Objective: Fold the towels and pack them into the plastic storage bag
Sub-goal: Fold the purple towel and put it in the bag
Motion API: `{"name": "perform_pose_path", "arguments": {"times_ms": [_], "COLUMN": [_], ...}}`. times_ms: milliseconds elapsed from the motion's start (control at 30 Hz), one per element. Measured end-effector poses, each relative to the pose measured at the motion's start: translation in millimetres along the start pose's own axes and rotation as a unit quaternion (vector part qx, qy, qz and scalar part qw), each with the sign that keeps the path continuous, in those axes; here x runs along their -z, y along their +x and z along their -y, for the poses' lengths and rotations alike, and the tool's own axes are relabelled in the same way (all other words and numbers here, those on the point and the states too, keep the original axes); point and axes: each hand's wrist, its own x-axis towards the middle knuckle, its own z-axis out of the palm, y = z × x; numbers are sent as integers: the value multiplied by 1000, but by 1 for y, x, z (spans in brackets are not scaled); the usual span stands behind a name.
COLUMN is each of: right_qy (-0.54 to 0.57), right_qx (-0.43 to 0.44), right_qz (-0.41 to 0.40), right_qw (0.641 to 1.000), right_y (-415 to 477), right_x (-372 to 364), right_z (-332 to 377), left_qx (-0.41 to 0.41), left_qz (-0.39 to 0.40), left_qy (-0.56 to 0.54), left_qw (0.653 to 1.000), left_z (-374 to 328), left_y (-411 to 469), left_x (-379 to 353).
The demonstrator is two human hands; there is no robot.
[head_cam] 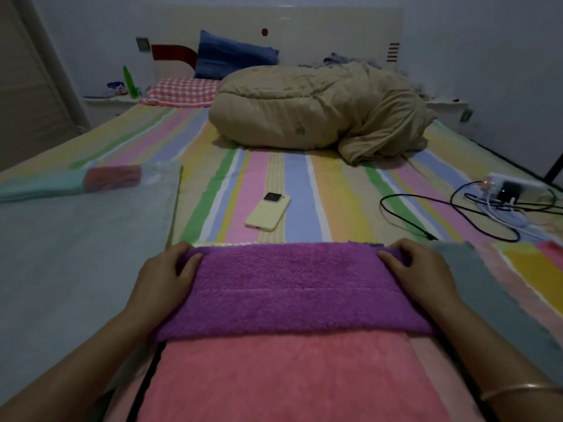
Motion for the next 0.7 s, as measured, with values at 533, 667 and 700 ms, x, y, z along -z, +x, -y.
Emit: {"name": "perform_pose_path", "arguments": {"times_ms": [533,667,700], "right_qy": [483,592,608], "right_qx": [-285,-312,-328], "right_qz": [101,40,34], "right_qw": [822,742,722], "right_y": [-133,-134,-132], "right_x": [47,48,47], "right_z": [62,58,59], "left_qx": [-191,-195,-195], "left_qz": [119,110,106], "left_qy": [75,138,140], "left_qw": [972,965,965], "left_z": [-117,-111,-110], "left_y": [-43,-61,-61], "left_x": [-37,-61,-63]}}
